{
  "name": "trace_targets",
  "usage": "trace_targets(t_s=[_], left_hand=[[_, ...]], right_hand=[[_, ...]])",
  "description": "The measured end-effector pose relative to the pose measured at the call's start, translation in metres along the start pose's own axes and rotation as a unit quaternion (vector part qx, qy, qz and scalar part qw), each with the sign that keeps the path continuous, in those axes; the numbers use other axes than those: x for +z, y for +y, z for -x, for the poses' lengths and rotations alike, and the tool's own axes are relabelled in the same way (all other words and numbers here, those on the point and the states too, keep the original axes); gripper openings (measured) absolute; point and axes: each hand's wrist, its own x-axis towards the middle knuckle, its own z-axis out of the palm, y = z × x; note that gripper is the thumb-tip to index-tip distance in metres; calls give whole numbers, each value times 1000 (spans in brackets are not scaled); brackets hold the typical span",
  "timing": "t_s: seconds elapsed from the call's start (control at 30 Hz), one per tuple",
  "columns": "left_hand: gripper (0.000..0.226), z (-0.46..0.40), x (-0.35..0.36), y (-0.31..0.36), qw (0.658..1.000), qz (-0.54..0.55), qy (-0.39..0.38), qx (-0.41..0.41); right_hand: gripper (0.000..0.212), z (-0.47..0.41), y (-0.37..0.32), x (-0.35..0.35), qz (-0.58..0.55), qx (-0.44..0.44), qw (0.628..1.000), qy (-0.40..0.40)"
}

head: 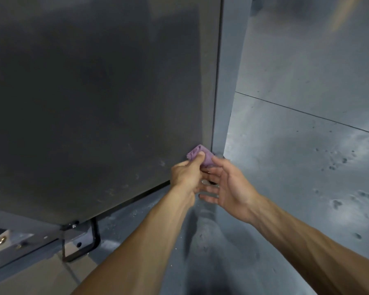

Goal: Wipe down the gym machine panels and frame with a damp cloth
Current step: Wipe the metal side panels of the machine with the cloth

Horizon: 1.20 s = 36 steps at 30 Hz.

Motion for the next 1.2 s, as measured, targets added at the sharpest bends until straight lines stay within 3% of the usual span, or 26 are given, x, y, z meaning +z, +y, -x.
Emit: trace_targets(t_s=[0.17,0.3,0.4,0.5,0.63,0.7,0.9,1.1,1.2], left_hand=[[32,7,-16,-6,988,-113,-105,25],[24,24,-53,0,925,-300,-223,61],[16,34,-105,10,875,-403,-235,128],[17,40,-157,21,849,-451,-183,206],[30,40,-200,17,871,-412,-118,241],[35,38,-210,8,882,-386,-116,244],[37,34,-215,-6,907,-324,-121,242],[37,24,-217,-12,921,-282,-124,240],[38,20,-214,-16,924,-275,-116,241]], right_hand=[[18,-11,5,13,-28,-71,988,137],[8,-17,-1,2,37,-128,967,215],[11,-10,-12,-7,102,-161,962,197],[16,-1,-25,1,140,-223,955,139],[11,-4,-32,24,176,-288,929,153],[6,-9,-31,32,149,-287,933,155],[26,-28,-22,30,16,-172,971,167],[23,-28,-2,17,63,-74,978,186],[15,-29,12,16,76,-42,969,232]])
